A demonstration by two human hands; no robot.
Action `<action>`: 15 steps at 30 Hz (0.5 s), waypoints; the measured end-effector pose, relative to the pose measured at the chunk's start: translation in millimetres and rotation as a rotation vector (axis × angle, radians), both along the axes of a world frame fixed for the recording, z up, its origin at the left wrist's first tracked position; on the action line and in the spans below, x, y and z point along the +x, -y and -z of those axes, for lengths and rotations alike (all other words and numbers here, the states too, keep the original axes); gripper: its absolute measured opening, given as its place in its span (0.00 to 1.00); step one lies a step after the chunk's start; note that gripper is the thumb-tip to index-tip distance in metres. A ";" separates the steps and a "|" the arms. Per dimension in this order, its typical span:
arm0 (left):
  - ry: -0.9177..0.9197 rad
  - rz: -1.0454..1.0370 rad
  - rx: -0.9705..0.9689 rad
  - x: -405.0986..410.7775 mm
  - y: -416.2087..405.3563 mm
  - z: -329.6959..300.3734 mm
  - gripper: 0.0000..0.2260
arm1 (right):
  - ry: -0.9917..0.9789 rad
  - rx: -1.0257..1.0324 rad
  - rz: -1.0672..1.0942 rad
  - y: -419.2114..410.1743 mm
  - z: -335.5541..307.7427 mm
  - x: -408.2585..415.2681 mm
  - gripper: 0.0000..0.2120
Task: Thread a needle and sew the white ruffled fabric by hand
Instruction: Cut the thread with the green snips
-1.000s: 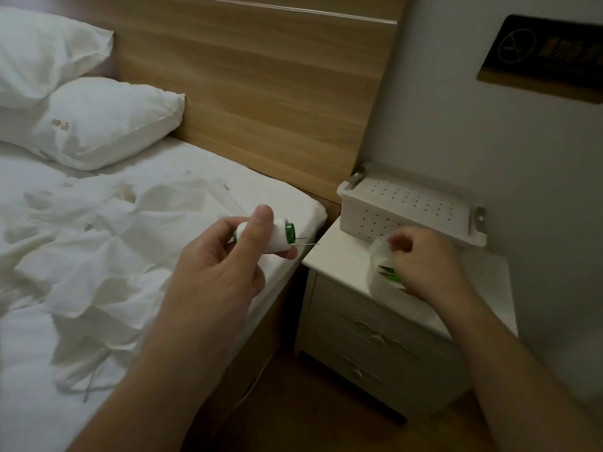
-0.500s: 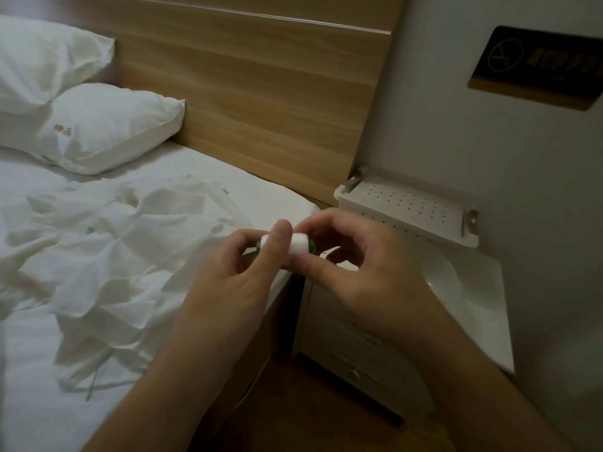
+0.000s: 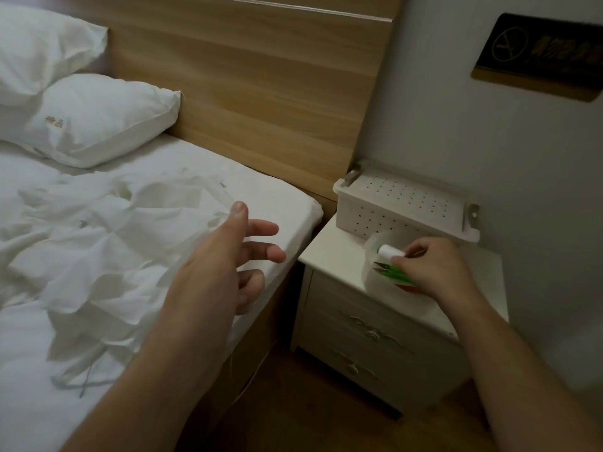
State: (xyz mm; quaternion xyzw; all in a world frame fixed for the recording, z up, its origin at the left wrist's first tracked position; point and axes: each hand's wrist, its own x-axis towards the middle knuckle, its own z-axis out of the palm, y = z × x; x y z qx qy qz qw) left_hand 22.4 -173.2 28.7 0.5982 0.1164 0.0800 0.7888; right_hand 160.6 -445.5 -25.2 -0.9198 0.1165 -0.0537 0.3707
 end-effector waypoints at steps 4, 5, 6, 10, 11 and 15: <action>0.012 0.009 -0.003 -0.4 -2.7 1.0 0.22 | -0.046 -0.202 -0.020 8.1 16.7 13.0 0.05; 0.010 0.008 -0.009 -0.3 -3.1 1.1 0.22 | -0.053 -0.235 -0.024 8.8 20.1 14.6 0.08; 0.009 0.007 -0.014 0.2 -3.5 1.4 0.22 | -0.053 -0.264 -0.025 9.8 22.9 16.4 0.12; 0.016 0.013 -0.026 0.7 -4.0 1.7 0.22 | 0.036 -0.199 0.007 6.3 16.3 16.2 0.17; 0.021 0.014 -0.020 0.1 -4.1 1.5 0.22 | 0.069 -0.149 -0.006 0.5 10.9 11.5 0.15; 0.023 -0.001 -0.038 -1.5 -5.5 -1.3 0.22 | 0.136 0.107 -0.220 -45.5 -23.1 -31.1 0.07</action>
